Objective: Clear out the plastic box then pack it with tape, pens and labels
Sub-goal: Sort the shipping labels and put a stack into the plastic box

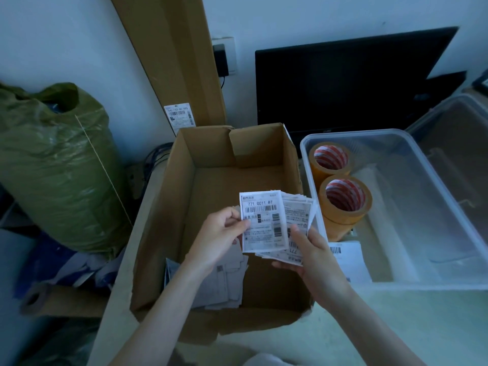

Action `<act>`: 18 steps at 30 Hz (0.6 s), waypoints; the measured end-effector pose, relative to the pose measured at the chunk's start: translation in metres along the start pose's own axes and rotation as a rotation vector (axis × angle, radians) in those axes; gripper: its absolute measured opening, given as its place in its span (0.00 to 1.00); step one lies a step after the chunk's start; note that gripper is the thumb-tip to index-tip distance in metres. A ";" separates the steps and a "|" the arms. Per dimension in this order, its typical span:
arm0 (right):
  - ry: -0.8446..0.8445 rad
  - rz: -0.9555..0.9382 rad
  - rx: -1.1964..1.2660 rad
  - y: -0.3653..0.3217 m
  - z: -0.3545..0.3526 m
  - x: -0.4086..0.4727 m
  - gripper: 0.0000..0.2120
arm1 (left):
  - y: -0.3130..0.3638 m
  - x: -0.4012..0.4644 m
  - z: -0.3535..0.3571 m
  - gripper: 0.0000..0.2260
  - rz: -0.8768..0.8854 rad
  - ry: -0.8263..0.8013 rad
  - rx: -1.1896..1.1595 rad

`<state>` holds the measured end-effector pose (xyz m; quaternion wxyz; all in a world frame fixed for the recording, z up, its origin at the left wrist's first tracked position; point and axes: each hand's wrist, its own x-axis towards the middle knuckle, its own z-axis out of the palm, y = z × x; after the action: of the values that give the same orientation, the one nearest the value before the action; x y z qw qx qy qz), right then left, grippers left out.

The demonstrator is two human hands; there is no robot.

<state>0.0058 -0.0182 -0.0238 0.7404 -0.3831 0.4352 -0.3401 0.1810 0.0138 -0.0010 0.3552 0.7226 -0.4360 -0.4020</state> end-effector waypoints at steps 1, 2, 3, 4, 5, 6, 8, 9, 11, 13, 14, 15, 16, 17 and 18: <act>-0.011 -0.003 -0.008 0.000 0.000 -0.001 0.11 | -0.001 0.000 0.000 0.03 0.021 -0.004 0.022; -0.022 -0.003 -0.016 -0.001 0.000 -0.001 0.11 | -0.001 -0.001 0.000 0.03 0.038 -0.010 0.035; -0.031 -0.003 -0.026 -0.001 -0.001 -0.002 0.10 | -0.001 0.000 0.001 0.03 0.051 -0.019 0.044; -0.038 -0.002 -0.038 -0.002 -0.001 -0.003 0.10 | 0.000 0.000 0.002 0.04 0.067 -0.027 0.054; -0.045 -0.003 -0.053 -0.003 -0.001 -0.003 0.10 | 0.001 0.000 0.003 0.04 0.086 -0.030 0.073; -0.050 -0.008 -0.072 -0.003 -0.001 -0.003 0.11 | 0.002 0.000 0.004 0.05 0.102 -0.029 0.097; -0.050 -0.015 -0.097 -0.003 -0.002 -0.003 0.12 | 0.003 0.001 0.006 0.06 0.119 -0.027 0.127; -0.049 -0.015 -0.103 -0.003 -0.002 -0.004 0.12 | 0.003 0.003 0.006 0.06 0.122 -0.031 0.132; -0.050 -0.014 -0.106 -0.003 -0.003 -0.003 0.12 | 0.003 0.006 0.007 0.07 0.126 -0.054 0.143; -0.049 -0.010 -0.094 -0.003 -0.003 -0.002 0.11 | 0.004 0.009 0.007 0.08 0.115 -0.087 0.134; -0.048 -0.004 -0.083 -0.003 -0.004 -0.001 0.11 | 0.004 0.010 0.007 0.08 0.101 -0.101 0.120; -0.054 0.003 -0.075 -0.004 -0.004 -0.001 0.11 | 0.005 0.012 0.006 0.08 0.091 -0.103 0.108; -0.066 0.011 -0.077 -0.004 -0.003 -0.001 0.11 | 0.005 0.013 0.005 0.08 0.095 -0.086 0.102; -0.082 0.018 -0.090 -0.005 -0.003 -0.002 0.11 | 0.007 0.014 0.003 0.07 0.118 -0.056 0.106; -0.101 0.020 -0.123 -0.006 -0.003 -0.002 0.11 | 0.008 0.015 0.000 0.08 0.156 -0.025 0.124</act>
<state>0.0011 -0.0202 -0.0185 0.7398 -0.4400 0.4212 -0.2856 0.1826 -0.0025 0.0020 0.3344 0.7019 -0.5194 -0.3546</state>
